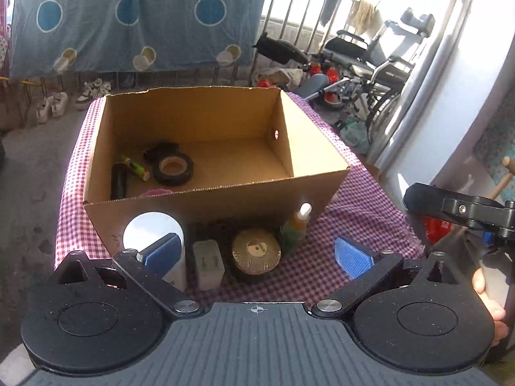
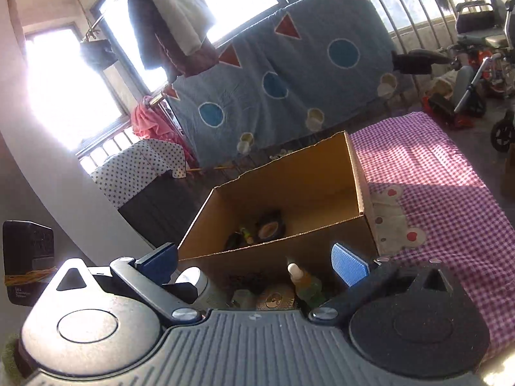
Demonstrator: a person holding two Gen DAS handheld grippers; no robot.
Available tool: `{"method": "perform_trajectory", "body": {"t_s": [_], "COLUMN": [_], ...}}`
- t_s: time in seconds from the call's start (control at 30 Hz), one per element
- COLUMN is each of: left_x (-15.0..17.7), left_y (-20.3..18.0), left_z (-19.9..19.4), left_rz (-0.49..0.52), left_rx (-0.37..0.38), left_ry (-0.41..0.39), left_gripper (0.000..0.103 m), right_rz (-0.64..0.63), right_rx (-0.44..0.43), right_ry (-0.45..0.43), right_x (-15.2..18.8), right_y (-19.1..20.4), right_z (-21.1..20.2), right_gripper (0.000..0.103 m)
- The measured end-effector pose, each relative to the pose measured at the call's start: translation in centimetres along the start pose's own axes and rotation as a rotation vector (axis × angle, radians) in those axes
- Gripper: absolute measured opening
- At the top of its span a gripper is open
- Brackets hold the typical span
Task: Organize rigid objects
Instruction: 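Withdraw the right tool from the box toward the remaining items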
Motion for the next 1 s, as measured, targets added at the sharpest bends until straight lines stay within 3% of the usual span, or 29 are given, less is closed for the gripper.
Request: {"method": "perform_trajectory", "body": {"t_s": [0.27,0.47,0.57,0.73,1.0], "left_x": [3.9,4.5,4.9,5.0,4.2], "left_y": [-1.6,-2.3,-2.3,-2.4,-2.7], "left_z": [1.3,2.5,2.6,2.7,2.3], "left_rz": [0.005,0.013,0.001,-0.028,-0.053], "left_rx": [-0.059,-0.075,-0.100,-0.074,-0.053], "left_ry": [0.024,0.038,0.020,0.016,-0.029], "left_gripper": [0.102,0.102,0.102,0.102,0.103], "right_rz": [-0.190,-0.276,-0.329,-0.427,-0.395], "right_rx": [0.275,0.403,0.419,0.412,0.330], "right_ry": [-0.006,-0.044,-0.061,-0.065,-0.055], "right_x": [2.8,2.8,2.9,3.2,3.2], "right_y": [-1.9,-2.9,-2.9,-3.0,-3.3], "right_z": [-0.9,-0.9,-1.1,-0.8,-0.6], "right_gripper": [0.103,0.103,0.103,0.103,0.103]}}
Point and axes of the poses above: each gripper's, at about its wrist camera, not at the fingertips, and z roughly the way its jaws point, y to its left, x to its underside, the point moved 7 cm from there along z, roughly the way its jaws point, and after that the axes turned 9 degrees about -y, right-handed, at the moved point
